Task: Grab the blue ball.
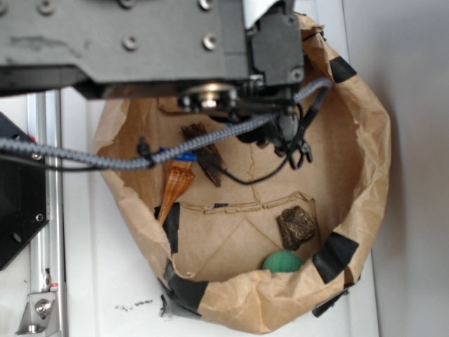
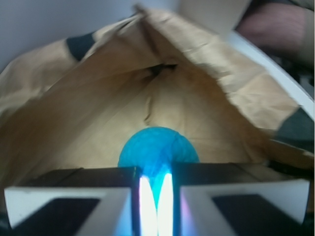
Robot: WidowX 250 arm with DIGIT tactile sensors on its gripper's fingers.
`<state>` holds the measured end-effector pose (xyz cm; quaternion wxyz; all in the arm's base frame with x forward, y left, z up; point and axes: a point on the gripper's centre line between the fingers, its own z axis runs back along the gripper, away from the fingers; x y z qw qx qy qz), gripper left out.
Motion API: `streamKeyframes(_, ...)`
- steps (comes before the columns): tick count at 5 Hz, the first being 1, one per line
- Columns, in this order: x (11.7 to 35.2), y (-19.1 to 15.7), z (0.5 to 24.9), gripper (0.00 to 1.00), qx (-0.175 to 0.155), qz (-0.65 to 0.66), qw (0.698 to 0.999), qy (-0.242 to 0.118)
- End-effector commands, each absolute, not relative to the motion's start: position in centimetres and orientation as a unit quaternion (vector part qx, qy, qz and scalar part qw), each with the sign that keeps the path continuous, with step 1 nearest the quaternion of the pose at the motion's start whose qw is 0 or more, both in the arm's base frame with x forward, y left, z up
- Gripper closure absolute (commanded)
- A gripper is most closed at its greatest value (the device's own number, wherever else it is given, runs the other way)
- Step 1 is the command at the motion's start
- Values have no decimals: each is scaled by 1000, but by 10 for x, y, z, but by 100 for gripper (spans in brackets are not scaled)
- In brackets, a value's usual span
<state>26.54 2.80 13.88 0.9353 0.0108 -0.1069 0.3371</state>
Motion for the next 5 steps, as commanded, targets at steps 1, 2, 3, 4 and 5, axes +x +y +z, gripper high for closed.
streamKeyframes(1, 282, 32, 162, 100, -84, 125, 988, 18)
streamKeyframes(2, 282, 15, 175, 100, -49, 2, 998, 42)
streamKeyframes(3, 268, 10, 178, 100, 9, -74, 997, -8)
streamKeyframes(4, 268, 10, 178, 100, 22, -70, 997, -28)
streamKeyframes(5, 266, 9, 177, 100, 31, -51, 998, -31)
